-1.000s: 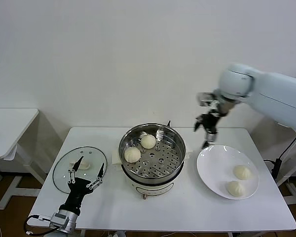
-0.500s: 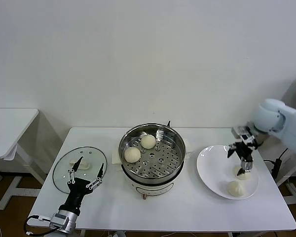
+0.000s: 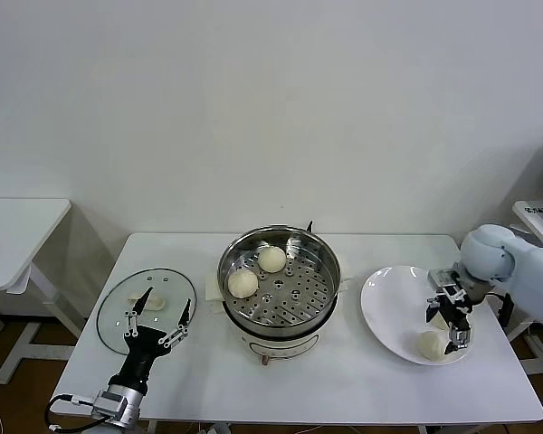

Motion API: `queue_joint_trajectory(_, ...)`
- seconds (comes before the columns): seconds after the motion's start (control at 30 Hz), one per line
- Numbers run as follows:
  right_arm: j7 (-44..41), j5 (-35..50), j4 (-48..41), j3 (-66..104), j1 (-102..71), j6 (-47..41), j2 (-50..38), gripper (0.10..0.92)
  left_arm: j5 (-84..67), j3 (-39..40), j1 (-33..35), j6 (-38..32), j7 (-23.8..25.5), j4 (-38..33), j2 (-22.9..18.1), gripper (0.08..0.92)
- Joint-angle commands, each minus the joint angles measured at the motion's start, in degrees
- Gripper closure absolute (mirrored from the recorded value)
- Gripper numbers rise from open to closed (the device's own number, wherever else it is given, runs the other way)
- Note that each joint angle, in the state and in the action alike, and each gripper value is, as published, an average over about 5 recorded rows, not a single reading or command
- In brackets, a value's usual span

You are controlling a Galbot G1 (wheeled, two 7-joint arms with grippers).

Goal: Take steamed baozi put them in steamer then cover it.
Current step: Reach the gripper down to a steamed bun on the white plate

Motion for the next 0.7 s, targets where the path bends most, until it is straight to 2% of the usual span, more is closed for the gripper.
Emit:
queue_joint_trajectory(0.03,1.4,-3.7,-2.7,5.3,-7.7,0.8,0.7,0.203,0.1,0.0,0.0,-0.3,0.1,0.3,-0.1,0.177)
queue_joint_trajectory(0.7,2.4,-5.3,-7.2,8.0,-9.7,1.0,4.6,0.208,0.9,0.8,-0.3,-1.1,0.1,1.6,-0.3,0.177)
